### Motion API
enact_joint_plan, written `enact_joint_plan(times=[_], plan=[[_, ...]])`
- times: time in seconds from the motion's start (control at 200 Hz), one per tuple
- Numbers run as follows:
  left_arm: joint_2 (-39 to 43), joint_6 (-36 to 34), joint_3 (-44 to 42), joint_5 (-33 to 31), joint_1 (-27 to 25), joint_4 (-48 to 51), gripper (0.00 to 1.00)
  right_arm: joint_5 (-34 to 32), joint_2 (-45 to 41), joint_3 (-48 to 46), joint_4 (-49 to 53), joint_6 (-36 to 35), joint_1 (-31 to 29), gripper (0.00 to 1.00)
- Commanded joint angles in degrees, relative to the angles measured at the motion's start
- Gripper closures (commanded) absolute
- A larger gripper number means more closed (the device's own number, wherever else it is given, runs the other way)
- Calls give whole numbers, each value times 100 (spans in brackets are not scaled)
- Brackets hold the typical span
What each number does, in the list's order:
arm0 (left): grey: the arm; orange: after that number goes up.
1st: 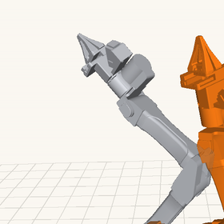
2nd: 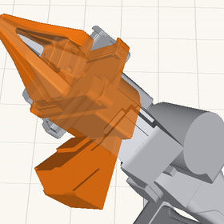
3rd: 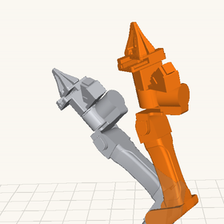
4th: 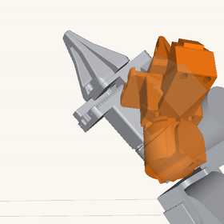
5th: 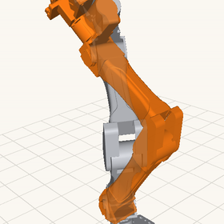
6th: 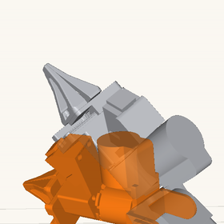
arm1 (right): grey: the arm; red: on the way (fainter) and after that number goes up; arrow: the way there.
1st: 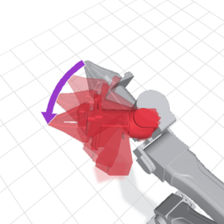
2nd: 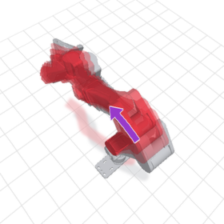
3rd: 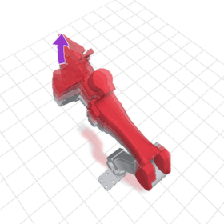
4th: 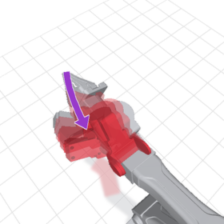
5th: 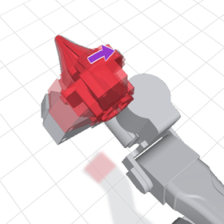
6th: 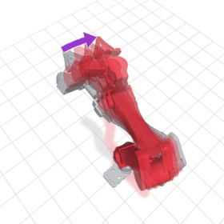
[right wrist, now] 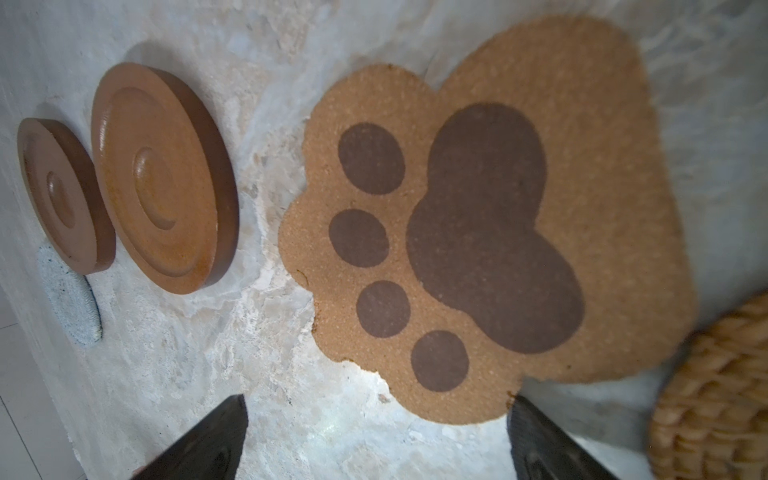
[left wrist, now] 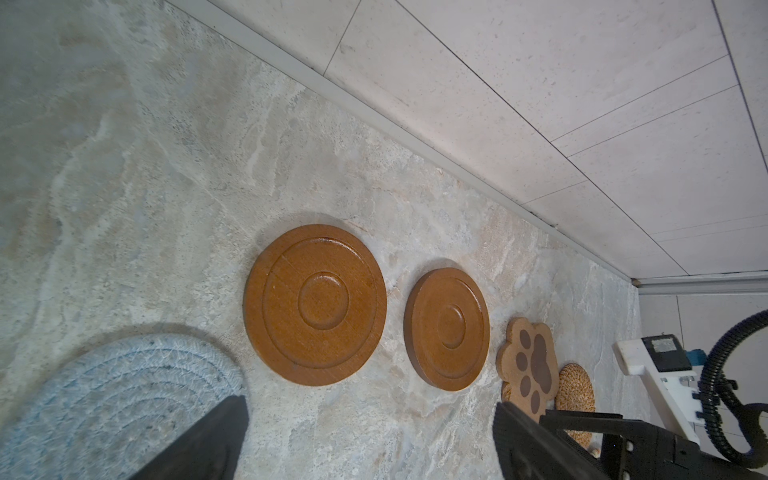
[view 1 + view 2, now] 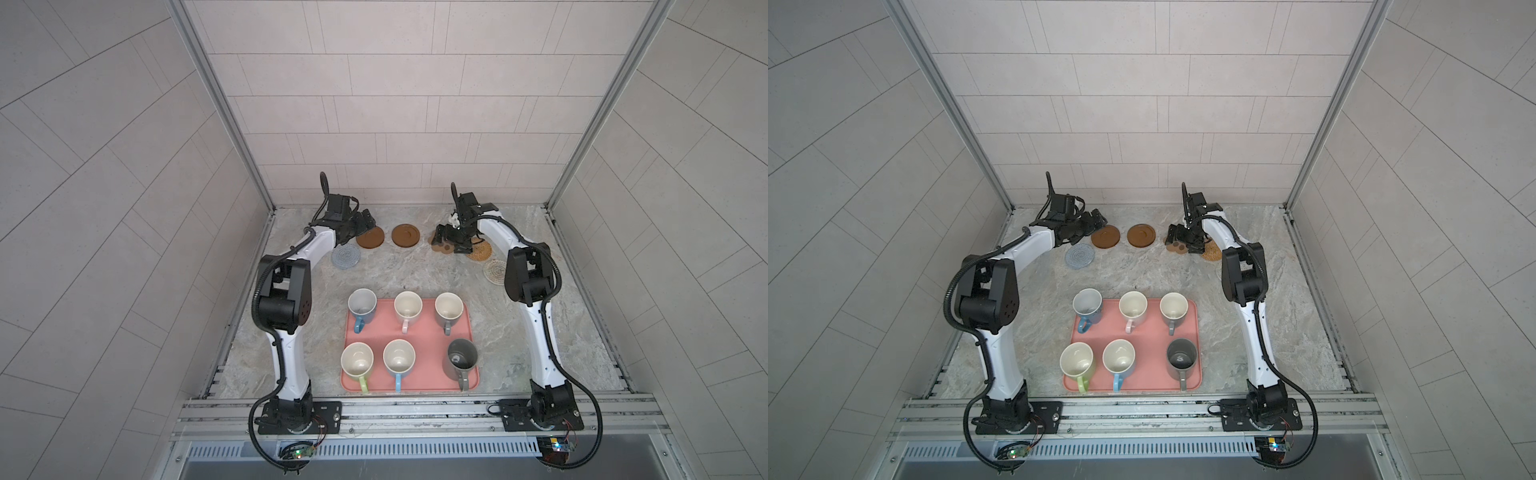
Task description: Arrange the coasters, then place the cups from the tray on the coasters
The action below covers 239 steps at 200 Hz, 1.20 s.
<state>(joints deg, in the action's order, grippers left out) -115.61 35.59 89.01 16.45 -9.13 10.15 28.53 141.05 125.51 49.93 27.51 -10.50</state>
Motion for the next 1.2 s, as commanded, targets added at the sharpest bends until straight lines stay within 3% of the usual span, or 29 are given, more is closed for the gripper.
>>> enact_joint_plan(times=[0.0,0.595,0.906,1.191], plan=[[-6,1,64,-41,24,-9,0,64,232,32,-60,136,-33,1],[-5,2,47,-40,25,15,0,-57,441,395,-107,383,-82,1],[-10,-9,90,-42,22,39,0,-68,-84,395,299,-47,-81,1],[-15,-9,99,-31,29,52,0,832,-140,722,199,-292,-126,1]])
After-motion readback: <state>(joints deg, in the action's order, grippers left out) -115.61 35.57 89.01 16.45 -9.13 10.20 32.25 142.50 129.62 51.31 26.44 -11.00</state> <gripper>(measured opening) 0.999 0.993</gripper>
